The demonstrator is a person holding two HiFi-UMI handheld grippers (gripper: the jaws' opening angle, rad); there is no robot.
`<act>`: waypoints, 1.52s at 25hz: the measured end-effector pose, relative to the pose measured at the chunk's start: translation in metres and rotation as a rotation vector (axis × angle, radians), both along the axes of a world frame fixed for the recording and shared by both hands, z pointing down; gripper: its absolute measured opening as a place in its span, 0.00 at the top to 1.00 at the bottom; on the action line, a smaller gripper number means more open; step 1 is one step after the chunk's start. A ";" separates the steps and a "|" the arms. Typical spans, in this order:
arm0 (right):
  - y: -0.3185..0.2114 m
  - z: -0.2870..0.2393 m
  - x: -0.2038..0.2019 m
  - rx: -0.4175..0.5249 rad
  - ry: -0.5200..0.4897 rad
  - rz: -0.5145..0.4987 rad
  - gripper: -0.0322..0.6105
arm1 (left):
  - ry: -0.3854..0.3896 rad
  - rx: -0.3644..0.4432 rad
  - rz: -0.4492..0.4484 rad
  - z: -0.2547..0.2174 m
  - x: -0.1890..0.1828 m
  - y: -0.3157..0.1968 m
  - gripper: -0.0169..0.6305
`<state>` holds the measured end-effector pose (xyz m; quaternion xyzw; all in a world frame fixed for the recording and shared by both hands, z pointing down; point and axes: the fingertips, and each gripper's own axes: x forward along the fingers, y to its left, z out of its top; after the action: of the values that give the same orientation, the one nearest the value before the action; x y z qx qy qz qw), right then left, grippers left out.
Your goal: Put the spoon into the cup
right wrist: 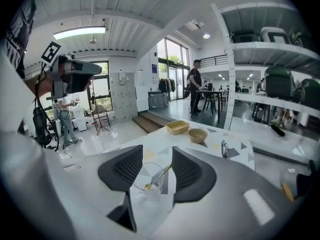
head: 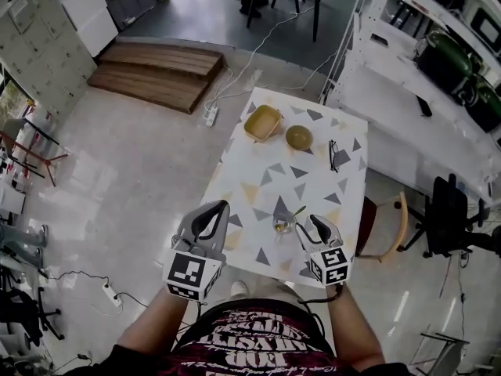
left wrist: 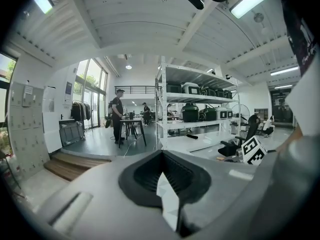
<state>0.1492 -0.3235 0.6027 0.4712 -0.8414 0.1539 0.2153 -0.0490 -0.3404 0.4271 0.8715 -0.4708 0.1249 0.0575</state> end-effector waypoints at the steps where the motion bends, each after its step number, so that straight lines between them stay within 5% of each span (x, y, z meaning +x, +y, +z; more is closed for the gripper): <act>1: 0.004 -0.010 0.002 0.023 -0.003 0.010 0.62 | 0.004 0.005 0.001 -0.002 -0.002 0.003 0.97; 4: 0.016 -0.046 0.007 0.099 -0.024 0.049 0.65 | 0.019 0.022 0.007 -0.010 -0.008 0.013 0.97; 8: 0.036 -0.104 0.015 0.232 -0.042 0.111 0.90 | 0.039 0.045 0.016 -0.020 -0.014 0.029 0.97; 15: 0.073 -0.186 0.019 0.383 -0.055 0.187 0.91 | 0.083 0.065 0.029 -0.033 -0.023 0.054 0.97; 23: 0.102 -0.220 0.012 0.421 -0.053 0.216 0.91 | 0.107 0.085 0.053 -0.042 -0.029 0.077 0.97; 38: 0.091 -0.193 0.008 0.354 -0.049 0.220 0.91 | 0.100 0.068 0.077 -0.032 -0.025 0.070 0.97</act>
<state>0.1568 -0.2322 0.4101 0.5868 -0.8038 0.0378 0.0903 -0.0741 -0.2703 0.3950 0.8955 -0.4376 0.0673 0.0463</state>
